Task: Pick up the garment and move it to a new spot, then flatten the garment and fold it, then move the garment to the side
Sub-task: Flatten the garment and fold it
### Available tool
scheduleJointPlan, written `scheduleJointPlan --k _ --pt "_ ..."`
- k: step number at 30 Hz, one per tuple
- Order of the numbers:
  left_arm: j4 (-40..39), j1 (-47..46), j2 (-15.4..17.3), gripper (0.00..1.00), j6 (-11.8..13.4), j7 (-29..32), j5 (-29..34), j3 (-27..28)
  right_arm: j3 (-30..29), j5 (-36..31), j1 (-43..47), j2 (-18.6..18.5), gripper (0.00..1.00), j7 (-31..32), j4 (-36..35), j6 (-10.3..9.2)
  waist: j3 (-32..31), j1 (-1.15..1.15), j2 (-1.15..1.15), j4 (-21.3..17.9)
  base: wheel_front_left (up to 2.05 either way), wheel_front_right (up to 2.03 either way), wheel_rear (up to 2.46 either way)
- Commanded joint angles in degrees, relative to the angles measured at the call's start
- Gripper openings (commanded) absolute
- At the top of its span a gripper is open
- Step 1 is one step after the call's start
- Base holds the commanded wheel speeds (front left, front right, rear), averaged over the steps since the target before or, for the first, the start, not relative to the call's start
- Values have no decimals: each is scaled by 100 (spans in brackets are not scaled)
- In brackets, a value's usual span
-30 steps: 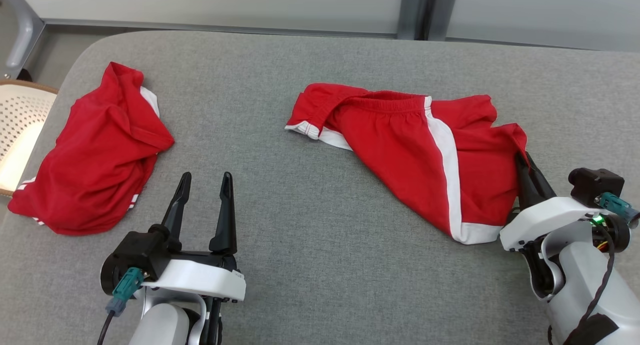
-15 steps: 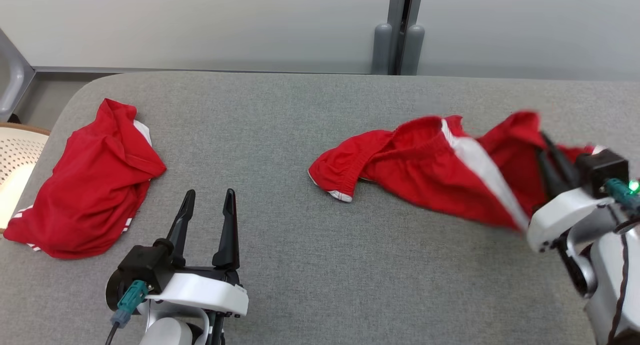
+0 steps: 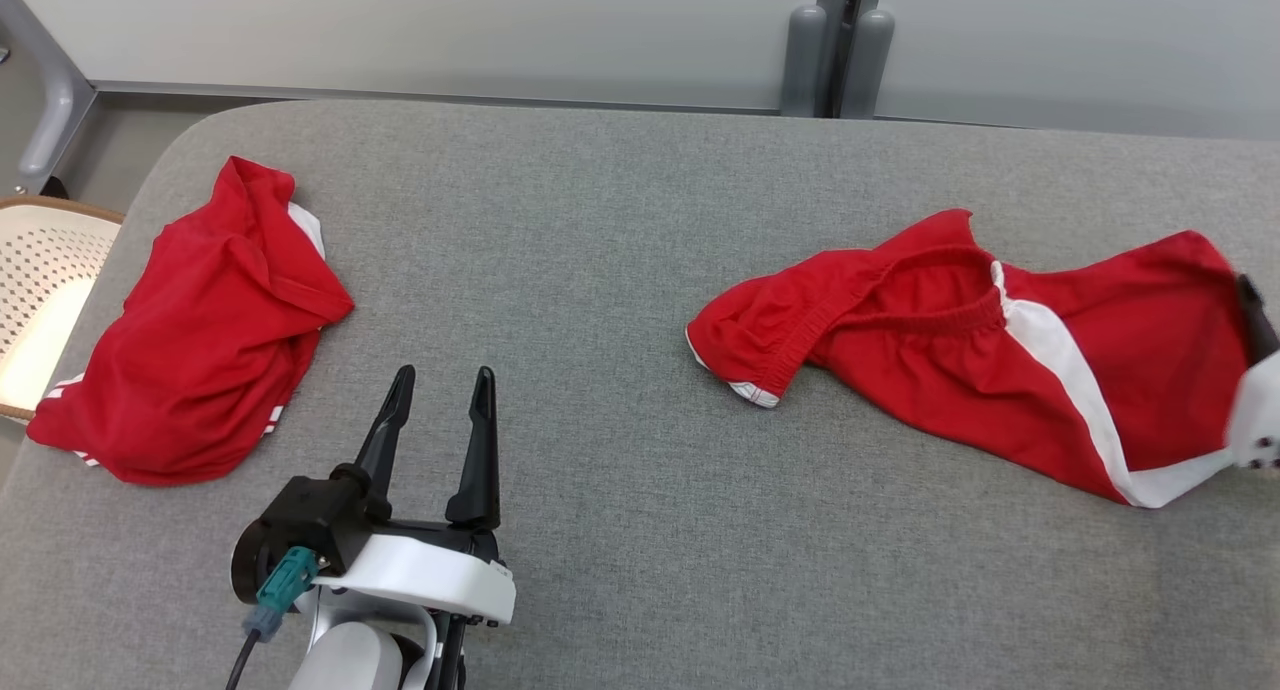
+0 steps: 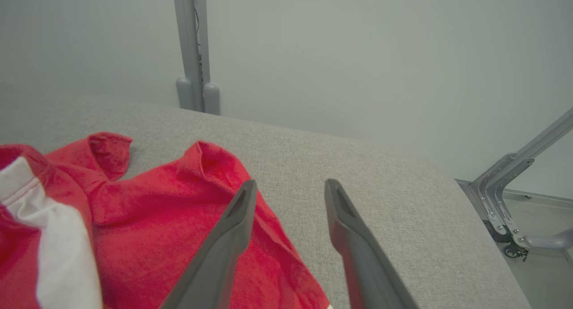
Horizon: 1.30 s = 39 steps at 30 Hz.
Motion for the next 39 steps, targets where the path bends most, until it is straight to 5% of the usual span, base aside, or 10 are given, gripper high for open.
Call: scheduleJointPlan --k 1,12,17,26,34,39 --pt "21 -82 19 100 -24 -1 43 -3 -169 -199 -133 -39 100 -200 281 -3 16 0 0 52 0 0 0" --pt "-109 -109 28 100 -45 -1 -89 376 -587 -170 -205 617 100 -1417 850 -5 -91 0 0 -216 0 0 0" --pt "-169 -115 17 100 -134 -1 -119 389 -327 -111 459 1077 100 -2054 108 -5 -172 0 0 -553 0 0 0" --pt "-107 -332 23 100 -304 -1 -191 269 -67 88 1791 1943 100 -2142 -1796 -2 33 0 0 -1233 0 0 0" --pt "675 -1061 12 100 -672 63 -195 -433 -189 -150 1595 2004 100 -2145 -1931 -3 275 0 0 -1720 0 0 0" --pt "1257 -2187 26 100 -874 1020 -427 -1327 -336 -232 1452 2044 100 -2145 -1920 -2 547 0 0 -1904 0 0 0"
